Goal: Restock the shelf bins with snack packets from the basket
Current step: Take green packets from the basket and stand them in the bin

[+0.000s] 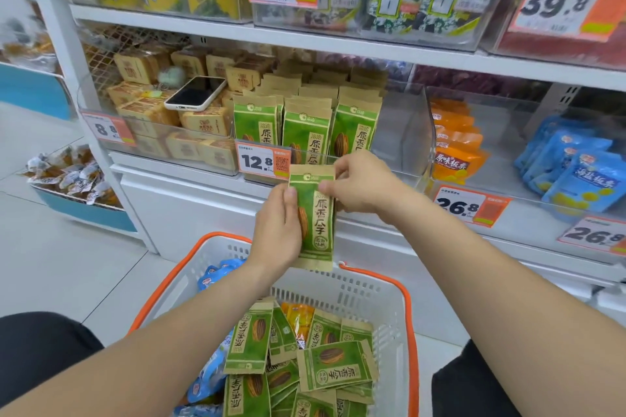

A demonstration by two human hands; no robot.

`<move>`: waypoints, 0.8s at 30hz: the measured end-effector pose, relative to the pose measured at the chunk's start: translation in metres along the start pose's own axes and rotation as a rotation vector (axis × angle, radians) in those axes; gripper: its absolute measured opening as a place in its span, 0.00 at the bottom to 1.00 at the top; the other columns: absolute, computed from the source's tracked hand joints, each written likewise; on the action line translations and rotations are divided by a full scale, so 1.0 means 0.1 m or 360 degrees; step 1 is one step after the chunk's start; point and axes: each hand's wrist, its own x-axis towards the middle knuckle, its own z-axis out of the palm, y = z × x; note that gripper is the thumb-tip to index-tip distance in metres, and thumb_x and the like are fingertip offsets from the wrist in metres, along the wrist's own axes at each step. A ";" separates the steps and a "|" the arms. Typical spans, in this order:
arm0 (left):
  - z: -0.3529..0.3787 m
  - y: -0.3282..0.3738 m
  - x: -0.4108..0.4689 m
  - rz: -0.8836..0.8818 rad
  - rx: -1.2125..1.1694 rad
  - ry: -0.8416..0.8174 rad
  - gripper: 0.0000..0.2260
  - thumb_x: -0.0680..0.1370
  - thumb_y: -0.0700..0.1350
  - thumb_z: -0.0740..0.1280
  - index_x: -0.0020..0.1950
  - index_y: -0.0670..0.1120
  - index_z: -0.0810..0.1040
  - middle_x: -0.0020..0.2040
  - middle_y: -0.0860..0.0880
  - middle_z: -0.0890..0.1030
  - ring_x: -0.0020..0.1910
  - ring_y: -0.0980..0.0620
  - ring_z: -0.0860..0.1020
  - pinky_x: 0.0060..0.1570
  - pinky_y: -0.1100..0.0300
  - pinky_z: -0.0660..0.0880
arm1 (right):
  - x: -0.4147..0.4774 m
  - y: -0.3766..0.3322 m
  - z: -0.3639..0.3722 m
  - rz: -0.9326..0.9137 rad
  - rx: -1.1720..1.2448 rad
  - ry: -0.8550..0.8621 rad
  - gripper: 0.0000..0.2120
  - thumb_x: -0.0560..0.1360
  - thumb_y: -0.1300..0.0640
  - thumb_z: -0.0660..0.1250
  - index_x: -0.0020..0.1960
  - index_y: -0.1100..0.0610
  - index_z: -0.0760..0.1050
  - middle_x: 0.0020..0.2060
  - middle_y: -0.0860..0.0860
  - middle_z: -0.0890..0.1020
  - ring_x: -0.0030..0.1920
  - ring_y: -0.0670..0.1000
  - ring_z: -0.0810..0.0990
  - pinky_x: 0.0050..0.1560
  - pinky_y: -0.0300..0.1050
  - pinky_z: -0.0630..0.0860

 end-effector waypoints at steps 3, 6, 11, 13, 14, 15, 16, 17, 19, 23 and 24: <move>-0.03 0.15 0.15 0.0017 0.0020 0.0182 0.17 0.89 0.51 0.53 0.48 0.46 0.75 0.40 0.51 0.78 0.40 0.51 0.76 0.37 0.54 0.64 | -0.10 -0.10 -0.08 -0.0249 0.0022 0.0376 0.14 0.76 0.50 0.75 0.41 0.61 0.83 0.34 0.54 0.84 0.39 0.55 0.82 0.42 0.45 0.77; -0.05 0.35 0.31 0.0038 0.0009 0.0316 0.15 0.88 0.50 0.55 0.46 0.46 0.74 0.39 0.52 0.76 0.41 0.48 0.75 0.39 0.53 0.63 | -0.16 -0.17 -0.18 -0.0299 0.0238 0.0521 0.13 0.74 0.45 0.76 0.42 0.55 0.85 0.31 0.50 0.84 0.38 0.50 0.84 0.47 0.48 0.82; 0.01 0.72 0.42 0.0149 -0.0122 0.0335 0.16 0.88 0.51 0.56 0.45 0.48 0.75 0.38 0.54 0.77 0.38 0.57 0.74 0.39 0.57 0.70 | -0.12 -0.08 -0.35 -0.0252 0.0480 0.0273 0.11 0.71 0.49 0.79 0.52 0.48 0.84 0.43 0.44 0.88 0.48 0.47 0.87 0.54 0.55 0.84; 0.02 0.81 0.45 0.0221 -0.0107 0.0270 0.16 0.89 0.50 0.54 0.46 0.48 0.76 0.40 0.54 0.77 0.39 0.58 0.73 0.39 0.60 0.68 | -0.05 -0.03 -0.44 -0.0379 0.0405 0.0635 0.15 0.71 0.47 0.78 0.56 0.47 0.81 0.49 0.43 0.87 0.52 0.48 0.85 0.58 0.55 0.82; 0.03 0.83 0.47 0.0238 -0.0082 0.0256 0.15 0.88 0.48 0.54 0.50 0.47 0.78 0.43 0.54 0.79 0.43 0.57 0.75 0.43 0.61 0.69 | -0.04 -0.02 -0.48 -0.0446 0.0412 0.0800 0.15 0.72 0.48 0.77 0.57 0.48 0.79 0.49 0.42 0.86 0.52 0.47 0.85 0.58 0.54 0.81; 0.04 0.84 0.49 0.0253 -0.0042 0.0257 0.14 0.88 0.46 0.55 0.55 0.47 0.80 0.48 0.54 0.81 0.48 0.57 0.77 0.47 0.63 0.70 | -0.04 0.00 -0.54 -0.0501 0.0460 0.0928 0.15 0.73 0.49 0.77 0.57 0.49 0.78 0.49 0.42 0.86 0.51 0.45 0.84 0.57 0.54 0.81; 0.05 0.83 0.51 0.0271 0.0016 0.0254 0.12 0.87 0.42 0.57 0.58 0.46 0.80 0.52 0.53 0.81 0.53 0.55 0.77 0.52 0.63 0.71 | -0.04 0.02 -0.58 -0.0539 0.0500 0.1018 0.14 0.74 0.51 0.76 0.57 0.50 0.77 0.49 0.41 0.86 0.51 0.44 0.84 0.56 0.54 0.80; 0.06 0.80 0.52 0.0298 0.0096 0.0226 0.11 0.85 0.39 0.58 0.60 0.46 0.79 0.55 0.52 0.81 0.56 0.54 0.77 0.57 0.61 0.71 | -0.03 0.05 -0.61 -0.0561 0.0504 0.1068 0.14 0.75 0.51 0.76 0.57 0.50 0.76 0.49 0.41 0.85 0.50 0.44 0.84 0.55 0.53 0.80; 0.09 0.74 0.53 0.0342 0.0293 0.0119 0.13 0.81 0.35 0.60 0.61 0.46 0.79 0.58 0.50 0.79 0.61 0.50 0.75 0.64 0.55 0.71 | 0.02 0.13 -0.61 -0.0577 0.0418 0.1069 0.14 0.75 0.51 0.75 0.57 0.50 0.75 0.48 0.40 0.85 0.50 0.45 0.83 0.54 0.54 0.80; 0.12 0.67 0.50 0.0215 0.0556 0.0030 0.15 0.77 0.37 0.63 0.61 0.49 0.80 0.60 0.48 0.76 0.63 0.44 0.73 0.65 0.48 0.70 | 0.18 0.27 -0.51 -0.0443 0.0237 0.0946 0.14 0.75 0.48 0.76 0.57 0.50 0.76 0.49 0.42 0.85 0.53 0.52 0.81 0.52 0.48 0.72; 0.12 0.66 0.50 0.0205 0.0586 0.0023 0.15 0.77 0.37 0.63 0.61 0.49 0.80 0.60 0.48 0.75 0.62 0.44 0.72 0.64 0.47 0.70 | 0.22 0.29 -0.48 -0.0371 0.0169 0.0905 0.15 0.75 0.48 0.76 0.58 0.50 0.77 0.51 0.44 0.85 0.54 0.53 0.80 0.48 0.45 0.67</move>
